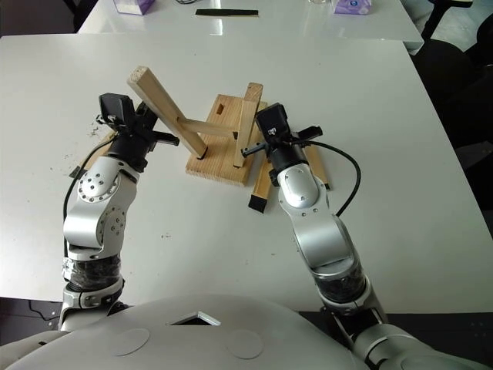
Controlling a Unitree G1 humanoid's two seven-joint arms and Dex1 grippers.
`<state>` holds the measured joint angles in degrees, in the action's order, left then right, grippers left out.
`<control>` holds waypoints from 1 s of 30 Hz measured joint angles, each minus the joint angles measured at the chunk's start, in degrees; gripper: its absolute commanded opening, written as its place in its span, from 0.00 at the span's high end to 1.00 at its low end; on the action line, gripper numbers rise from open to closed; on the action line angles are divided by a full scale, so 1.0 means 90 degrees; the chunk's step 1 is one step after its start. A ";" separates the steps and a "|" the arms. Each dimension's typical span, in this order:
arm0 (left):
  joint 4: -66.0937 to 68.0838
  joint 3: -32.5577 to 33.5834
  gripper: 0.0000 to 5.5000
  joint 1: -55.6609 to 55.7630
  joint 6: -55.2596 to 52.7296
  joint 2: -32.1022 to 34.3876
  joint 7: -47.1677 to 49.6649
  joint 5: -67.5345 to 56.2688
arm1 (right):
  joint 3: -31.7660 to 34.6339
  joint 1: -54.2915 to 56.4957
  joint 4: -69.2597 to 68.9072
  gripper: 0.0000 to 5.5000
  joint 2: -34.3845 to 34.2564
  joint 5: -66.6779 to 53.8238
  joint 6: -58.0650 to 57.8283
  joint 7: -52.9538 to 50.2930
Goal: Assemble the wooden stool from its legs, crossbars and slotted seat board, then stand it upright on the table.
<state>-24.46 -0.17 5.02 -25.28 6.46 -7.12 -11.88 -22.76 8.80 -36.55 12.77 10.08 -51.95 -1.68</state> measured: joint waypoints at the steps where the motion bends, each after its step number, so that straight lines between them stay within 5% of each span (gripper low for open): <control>1: -0.0013 -0.0012 1.00 -0.0011 -0.0005 -0.0010 0.0000 0.0000 | 0.0007 -0.0004 0.0126 0.99 0.0034 0.0022 0.0079 0.0018; 30: -0.1388 -0.0111 1.00 -0.1097 -0.0432 0.0484 -0.0197 -0.0475 | 0.0369 -0.0309 0.1635 0.99 0.0324 0.0136 0.1663 0.1150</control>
<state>-36.96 -1.17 -4.85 -29.17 10.82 -8.88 -16.16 -19.44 6.02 -21.84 15.68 11.30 -36.99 8.66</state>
